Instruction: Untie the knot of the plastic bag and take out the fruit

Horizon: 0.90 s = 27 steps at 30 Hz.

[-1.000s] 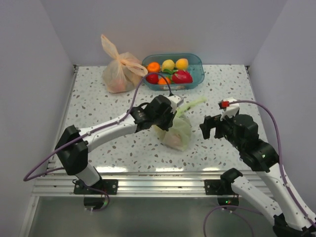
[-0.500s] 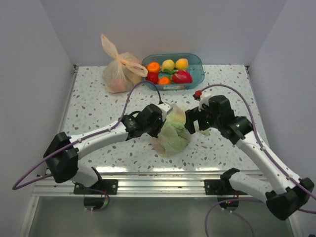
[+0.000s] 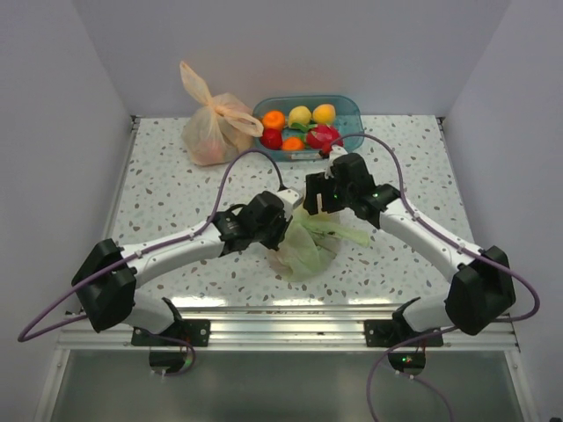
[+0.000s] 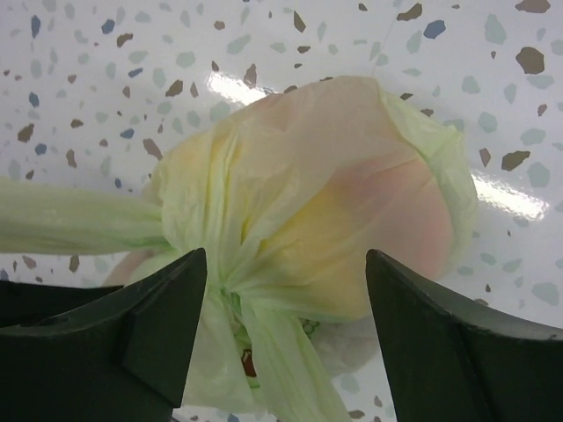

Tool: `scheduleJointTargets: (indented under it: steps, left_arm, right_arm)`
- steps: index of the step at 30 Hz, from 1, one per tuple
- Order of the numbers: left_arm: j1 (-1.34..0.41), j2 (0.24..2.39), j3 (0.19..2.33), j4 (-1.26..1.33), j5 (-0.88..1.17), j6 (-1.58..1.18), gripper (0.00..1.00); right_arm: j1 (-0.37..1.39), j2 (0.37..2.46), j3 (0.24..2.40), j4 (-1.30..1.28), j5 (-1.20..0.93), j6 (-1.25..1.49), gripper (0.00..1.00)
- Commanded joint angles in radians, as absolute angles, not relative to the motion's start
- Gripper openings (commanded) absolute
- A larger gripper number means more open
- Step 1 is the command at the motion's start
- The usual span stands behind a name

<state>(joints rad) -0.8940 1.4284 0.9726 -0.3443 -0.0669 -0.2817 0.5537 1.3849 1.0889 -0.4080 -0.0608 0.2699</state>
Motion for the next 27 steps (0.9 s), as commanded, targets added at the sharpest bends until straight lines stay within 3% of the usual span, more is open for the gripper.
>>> scheduleJointTargets:
  steps: [1,5,9,10,12,13,14,19,23,27]
  left_arm:
    - [-0.893,1.402,0.959,-0.278,-0.052,-0.317,0.00]
    - [-0.893,1.397,0.948,-0.268,-0.051,-0.334,0.00]
    - [-0.894,1.381,0.922,-0.256,-0.058,-0.347,0.00]
    - [-0.893,1.378,0.919,-0.256,-0.060,-0.354,0.00]
    - [-0.894,1.365,0.904,-0.264,-0.069,-0.354,0.00]
    - [-0.894,1.359,0.899,-0.268,-0.078,-0.353,0.00]
    - [-0.891,1.345,0.893,-0.279,-0.103,-0.351,0.00]
    - [-0.862,1.295,0.858,-0.330,-0.184,-0.328,0.00]
    - [-0.735,1.235,0.836,-0.356,-0.202,-0.302,0.00]
    - [-0.655,1.235,0.880,-0.351,-0.241,-0.262,0.00]
  right_arm:
    - [0.595,1.408,1.065,-0.267,0.041,0.423,0.76]
    - [0.655,1.460,1.039,-0.235,0.109,0.489,0.74]
    - [0.666,1.483,0.993,-0.224,0.198,0.537,0.61]
    - [0.664,1.483,0.982,-0.222,0.222,0.540,0.46]
    - [0.664,1.473,0.985,-0.239,0.236,0.534,0.29]
    - [0.663,1.467,0.997,-0.247,0.277,0.528,0.08]
    - [0.655,1.460,1.009,-0.270,0.296,0.502,0.00]
    - [0.516,1.414,1.095,-0.359,0.328,0.463,0.00]
    - [0.353,1.385,1.114,-0.428,0.296,0.469,0.00]
    - [0.341,1.336,1.108,-0.483,0.240,0.488,0.00]
